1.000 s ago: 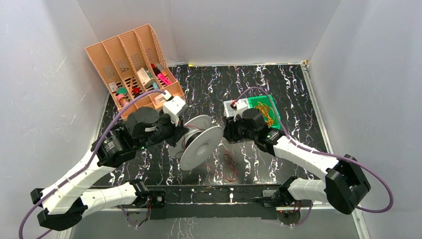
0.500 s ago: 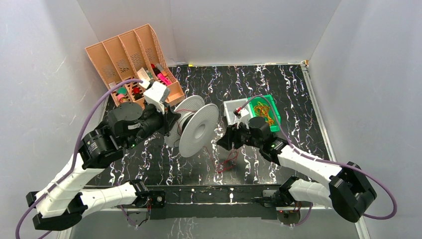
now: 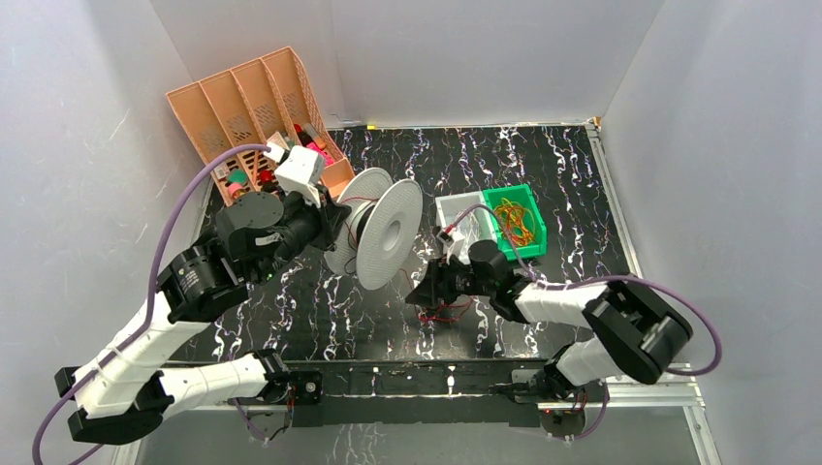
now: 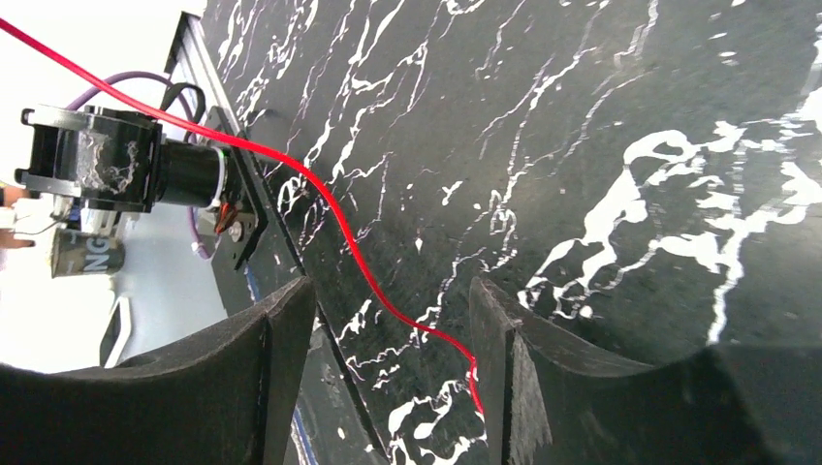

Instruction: Wrap the cables

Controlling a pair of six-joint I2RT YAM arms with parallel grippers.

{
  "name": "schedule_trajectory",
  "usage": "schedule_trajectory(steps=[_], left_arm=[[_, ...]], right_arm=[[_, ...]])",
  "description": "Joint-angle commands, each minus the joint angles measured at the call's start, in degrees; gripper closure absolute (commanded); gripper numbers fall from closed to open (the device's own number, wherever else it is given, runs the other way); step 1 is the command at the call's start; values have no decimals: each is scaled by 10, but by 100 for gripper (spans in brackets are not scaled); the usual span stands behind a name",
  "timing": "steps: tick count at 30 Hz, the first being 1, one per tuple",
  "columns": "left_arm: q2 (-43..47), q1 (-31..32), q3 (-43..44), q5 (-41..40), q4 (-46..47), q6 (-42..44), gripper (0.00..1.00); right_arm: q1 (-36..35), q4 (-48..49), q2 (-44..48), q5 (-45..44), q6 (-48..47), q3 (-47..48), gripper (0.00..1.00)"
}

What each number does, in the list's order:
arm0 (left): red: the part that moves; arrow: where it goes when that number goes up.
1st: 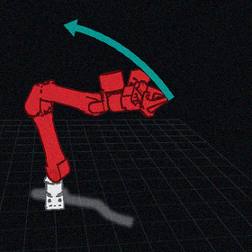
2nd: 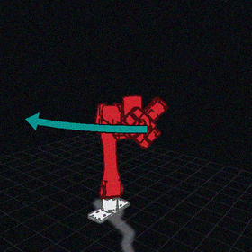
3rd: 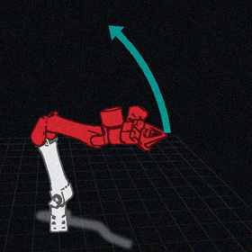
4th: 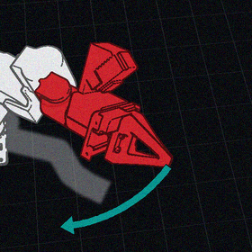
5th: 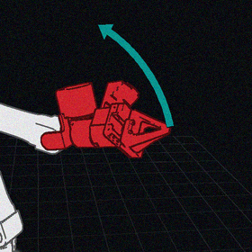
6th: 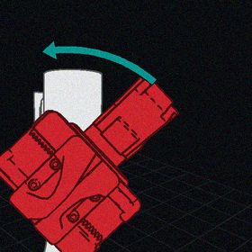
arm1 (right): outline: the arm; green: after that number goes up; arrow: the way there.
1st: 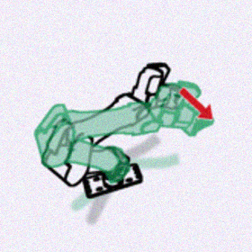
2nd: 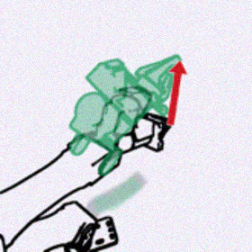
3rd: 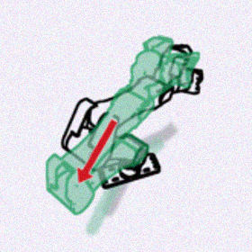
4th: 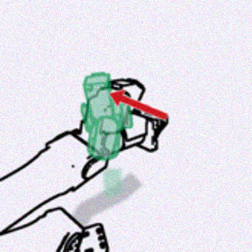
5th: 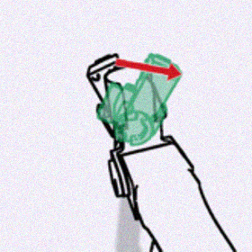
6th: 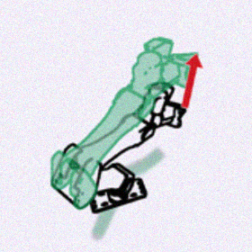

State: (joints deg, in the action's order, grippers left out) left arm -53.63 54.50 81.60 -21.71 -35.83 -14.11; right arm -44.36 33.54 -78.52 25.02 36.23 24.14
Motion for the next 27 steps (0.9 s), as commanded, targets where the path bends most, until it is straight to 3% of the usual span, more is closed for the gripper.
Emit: schedule_trajectory(steps=[1,4,6,12,21,27], left_arm=[[3,2,35,-33,64,-27,100],[0,1,37,-41,70,-37,100],[-2,1,37,-51,72,-43,100],[-8,1,28,-111,83,-58,100],[-56,2,-37,-273,155,-47,100],[-117,1,-64,-370,208,-9,100]], right_arm=[[-30,133,-42,15,35,-1,32],[-52,173,-76,12,54,-4,35],[-62,188,-86,9,59,-5,44],[-100,194,-77,-41,65,-21,100],[-245,-30,44,-296,15,29,100],[-344,-199,77,-434,-14,135,100]])
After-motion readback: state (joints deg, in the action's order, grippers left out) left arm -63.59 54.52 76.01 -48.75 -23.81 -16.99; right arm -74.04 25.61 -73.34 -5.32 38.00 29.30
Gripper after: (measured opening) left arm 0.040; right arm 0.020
